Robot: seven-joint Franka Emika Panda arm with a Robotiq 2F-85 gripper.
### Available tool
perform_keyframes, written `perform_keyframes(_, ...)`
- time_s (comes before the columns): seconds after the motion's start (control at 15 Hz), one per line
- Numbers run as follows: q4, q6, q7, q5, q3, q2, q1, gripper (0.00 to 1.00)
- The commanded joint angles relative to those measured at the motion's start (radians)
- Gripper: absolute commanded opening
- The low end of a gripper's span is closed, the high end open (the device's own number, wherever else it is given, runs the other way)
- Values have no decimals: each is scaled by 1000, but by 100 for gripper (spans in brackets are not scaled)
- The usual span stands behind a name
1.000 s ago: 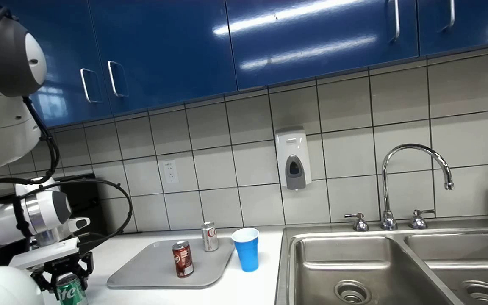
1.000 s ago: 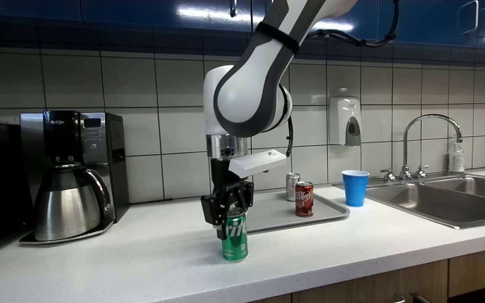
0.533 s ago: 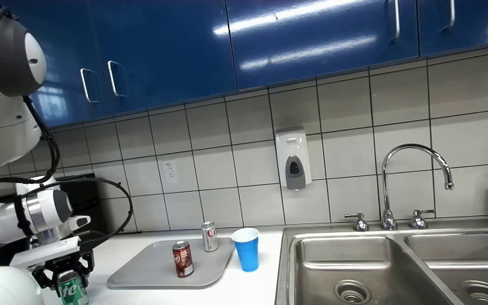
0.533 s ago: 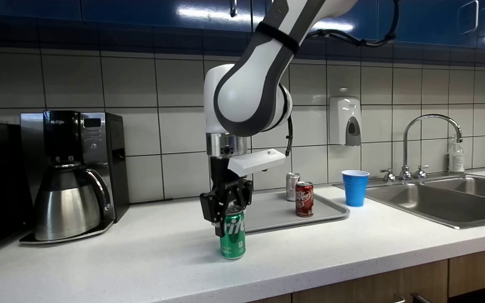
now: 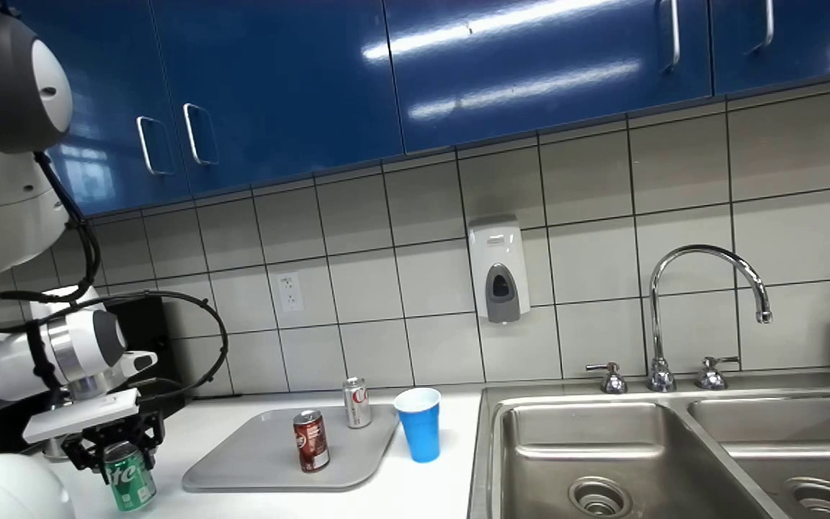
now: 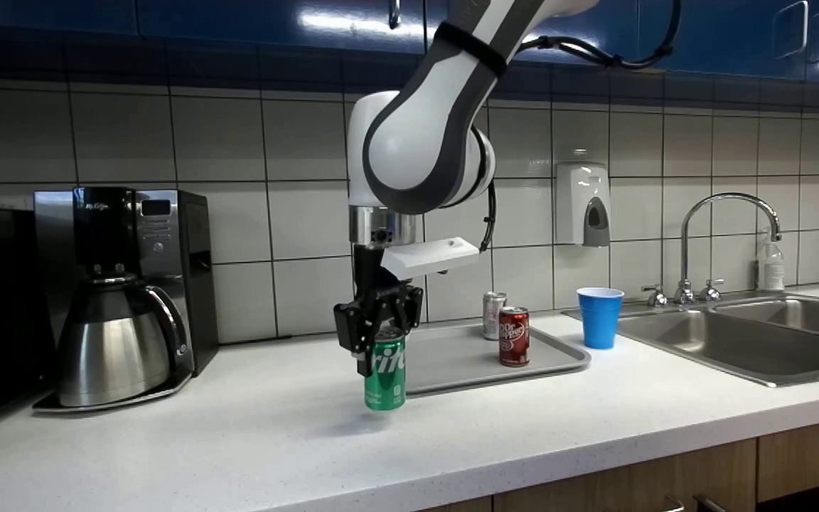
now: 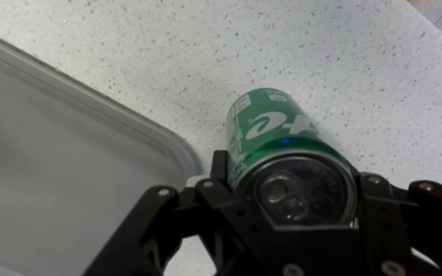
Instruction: Put the cans on the tray
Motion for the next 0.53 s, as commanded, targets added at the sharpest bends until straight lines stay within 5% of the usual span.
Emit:
perform_keyframes(0.0,0,3,31,-2,-13,-38,-10,38)
perform_keyframes(0.47,27,1,57,-27,-59,-28,-23,38)
